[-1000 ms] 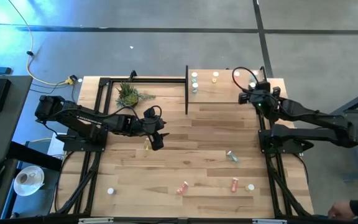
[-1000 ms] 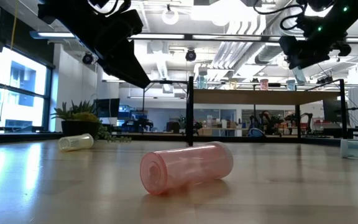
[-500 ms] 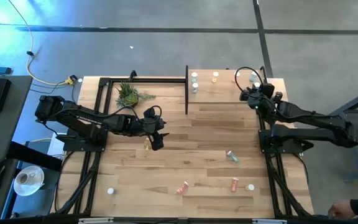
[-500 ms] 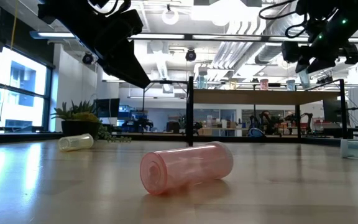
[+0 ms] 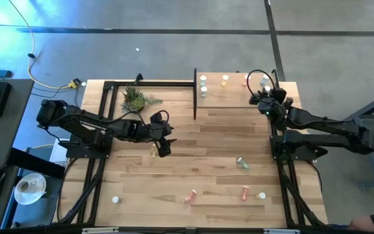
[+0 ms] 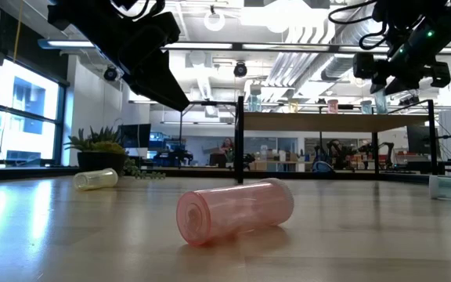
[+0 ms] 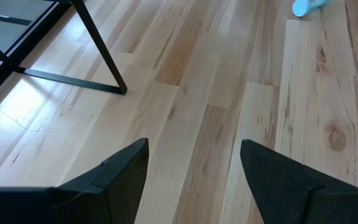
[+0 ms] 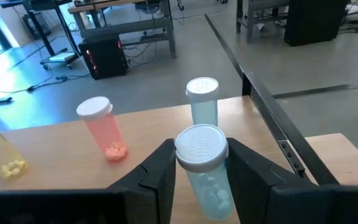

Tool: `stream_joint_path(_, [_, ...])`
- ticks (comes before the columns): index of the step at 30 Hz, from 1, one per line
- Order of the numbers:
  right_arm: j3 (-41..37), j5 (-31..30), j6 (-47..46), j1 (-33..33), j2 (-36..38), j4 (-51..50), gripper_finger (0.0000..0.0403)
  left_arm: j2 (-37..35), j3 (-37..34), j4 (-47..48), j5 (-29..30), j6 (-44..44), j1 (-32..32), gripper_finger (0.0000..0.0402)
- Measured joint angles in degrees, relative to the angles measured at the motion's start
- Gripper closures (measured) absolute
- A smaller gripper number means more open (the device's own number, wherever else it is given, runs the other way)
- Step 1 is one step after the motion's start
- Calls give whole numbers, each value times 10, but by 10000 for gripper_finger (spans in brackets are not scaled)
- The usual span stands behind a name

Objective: Pick and place medicine bottles onto shelf by color
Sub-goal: Put the blue pill bottle aligned with the other blue pill bottle on the shelf

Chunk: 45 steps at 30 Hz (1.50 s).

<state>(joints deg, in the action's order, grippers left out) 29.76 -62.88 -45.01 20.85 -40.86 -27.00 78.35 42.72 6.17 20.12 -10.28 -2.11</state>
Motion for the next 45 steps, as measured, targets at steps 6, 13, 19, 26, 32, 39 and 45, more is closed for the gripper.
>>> stream_joint_path(6, [0,6,-1,0,-11,-1,290,0,0,0,0,0,0,158])
stream_joint_path(13, [0,-7,-15,0,-53,3,290,0,0,0,0,0,0,158])
stream_joint_path(19, [0,-17,-15,0,-67,3,290,0,0,0,0,0,0,158])
stream_joint_path(26, [0,-19,-12,0,-67,-3,290,0,0,0,0,0,0,158])
stream_joint_path(32, [1,-14,-10,0,-67,-8,290,0,0,0,0,0,0,158])
stream_joint_path(39, [1,-16,-13,0,-67,-10,271,0,0,0,0,0,0,158])
stream_joint_path(45, [-1,-8,-15,0,-67,-12,257,0,0,0,0,0,0,158])
